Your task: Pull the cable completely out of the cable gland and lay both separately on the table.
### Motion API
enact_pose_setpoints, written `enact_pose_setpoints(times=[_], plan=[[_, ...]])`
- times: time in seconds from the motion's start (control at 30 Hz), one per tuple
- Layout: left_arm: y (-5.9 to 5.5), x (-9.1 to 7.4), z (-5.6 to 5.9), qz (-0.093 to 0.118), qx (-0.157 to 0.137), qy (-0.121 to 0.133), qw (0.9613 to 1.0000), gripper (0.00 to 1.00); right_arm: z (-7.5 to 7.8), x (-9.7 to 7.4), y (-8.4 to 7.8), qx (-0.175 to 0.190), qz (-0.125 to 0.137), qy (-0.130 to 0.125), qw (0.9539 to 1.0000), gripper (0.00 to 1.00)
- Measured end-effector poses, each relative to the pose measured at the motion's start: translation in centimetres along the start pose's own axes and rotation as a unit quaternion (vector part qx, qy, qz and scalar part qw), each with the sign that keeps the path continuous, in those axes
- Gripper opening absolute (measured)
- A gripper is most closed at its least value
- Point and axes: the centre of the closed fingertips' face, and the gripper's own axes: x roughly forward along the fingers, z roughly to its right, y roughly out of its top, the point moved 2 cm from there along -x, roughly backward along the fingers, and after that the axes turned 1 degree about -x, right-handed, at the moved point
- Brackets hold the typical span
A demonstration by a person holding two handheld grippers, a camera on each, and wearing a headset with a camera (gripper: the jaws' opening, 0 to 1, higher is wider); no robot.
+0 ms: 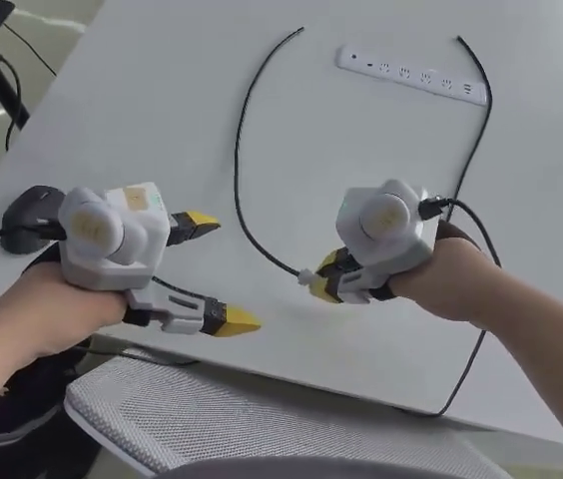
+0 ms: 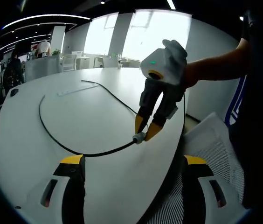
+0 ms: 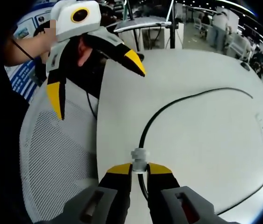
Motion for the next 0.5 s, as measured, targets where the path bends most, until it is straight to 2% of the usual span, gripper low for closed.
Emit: enact_pose_setpoints(times=[0.17, 0.3, 0.5], plan=[[0.8, 0.5, 0.8, -0.003, 0.018, -0.012, 0.9998, 0.83, -0.6, -1.6, 0.6, -0.012, 0.004, -0.001, 0.9999, 0.06], [1.6, 0.7, 1.5, 0.004, 0.023, -0.024, 0.9994, 0.82, -1.4, -2.8, 0.9, -0.033, 0.004, -0.003, 0.9994, 0.06], [2.4, 1.2, 2.3, 0.008, 0.029, -0.042, 0.9987, 0.8, -2.2, -3.7, 1.2, -0.048, 0.001, -0.001, 0.9989, 0.06]])
